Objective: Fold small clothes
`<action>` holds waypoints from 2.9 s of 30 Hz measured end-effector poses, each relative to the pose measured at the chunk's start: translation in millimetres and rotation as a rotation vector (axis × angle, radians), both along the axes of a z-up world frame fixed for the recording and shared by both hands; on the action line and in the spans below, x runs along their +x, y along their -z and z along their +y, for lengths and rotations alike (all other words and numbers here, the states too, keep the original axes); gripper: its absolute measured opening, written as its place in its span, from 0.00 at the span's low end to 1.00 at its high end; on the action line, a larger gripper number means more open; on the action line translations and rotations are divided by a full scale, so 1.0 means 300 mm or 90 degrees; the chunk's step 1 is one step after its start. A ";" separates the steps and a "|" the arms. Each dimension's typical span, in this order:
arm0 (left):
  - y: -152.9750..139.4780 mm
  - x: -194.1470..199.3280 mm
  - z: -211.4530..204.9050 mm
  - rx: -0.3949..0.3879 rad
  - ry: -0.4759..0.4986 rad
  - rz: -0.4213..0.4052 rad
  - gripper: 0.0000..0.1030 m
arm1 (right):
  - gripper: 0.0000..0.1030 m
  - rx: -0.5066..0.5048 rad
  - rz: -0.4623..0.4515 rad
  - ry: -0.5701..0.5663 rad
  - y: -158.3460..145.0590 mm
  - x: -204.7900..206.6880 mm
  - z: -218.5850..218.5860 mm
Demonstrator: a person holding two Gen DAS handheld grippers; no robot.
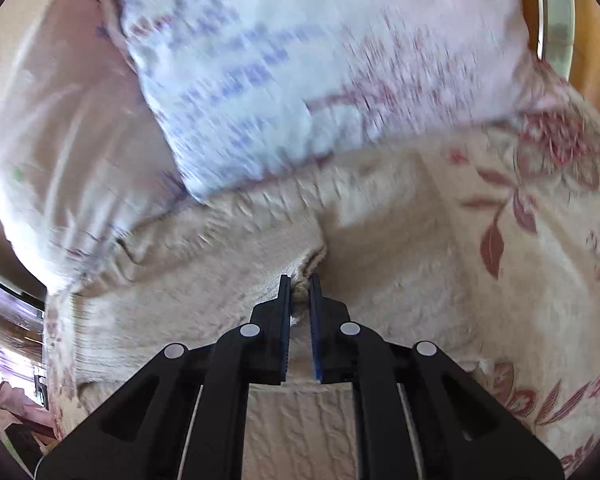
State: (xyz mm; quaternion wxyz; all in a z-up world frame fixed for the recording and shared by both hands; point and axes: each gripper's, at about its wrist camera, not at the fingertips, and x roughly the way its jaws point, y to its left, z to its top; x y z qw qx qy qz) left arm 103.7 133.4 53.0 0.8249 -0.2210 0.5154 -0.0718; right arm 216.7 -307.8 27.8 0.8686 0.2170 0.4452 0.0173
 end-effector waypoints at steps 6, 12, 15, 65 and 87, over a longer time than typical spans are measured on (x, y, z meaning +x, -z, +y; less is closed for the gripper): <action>0.001 -0.013 -0.003 -0.021 0.022 0.007 0.43 | 0.37 0.020 0.013 -0.001 -0.006 -0.069 -0.037; 0.004 -0.027 -0.009 -0.037 0.046 0.014 0.43 | 0.52 0.117 -0.005 -0.023 -0.046 -0.224 -0.199; 0.009 -0.041 -0.003 -0.057 0.053 0.022 0.43 | 0.52 0.174 0.022 -0.029 -0.016 -0.315 -0.289; -0.110 -0.096 -0.053 -0.196 0.179 0.021 0.07 | 0.08 0.278 0.047 -0.234 -0.107 -0.565 -0.327; -0.316 0.514 -0.090 -0.121 0.078 -0.131 0.06 | 0.08 0.193 -0.185 -0.072 -0.227 -0.182 -0.306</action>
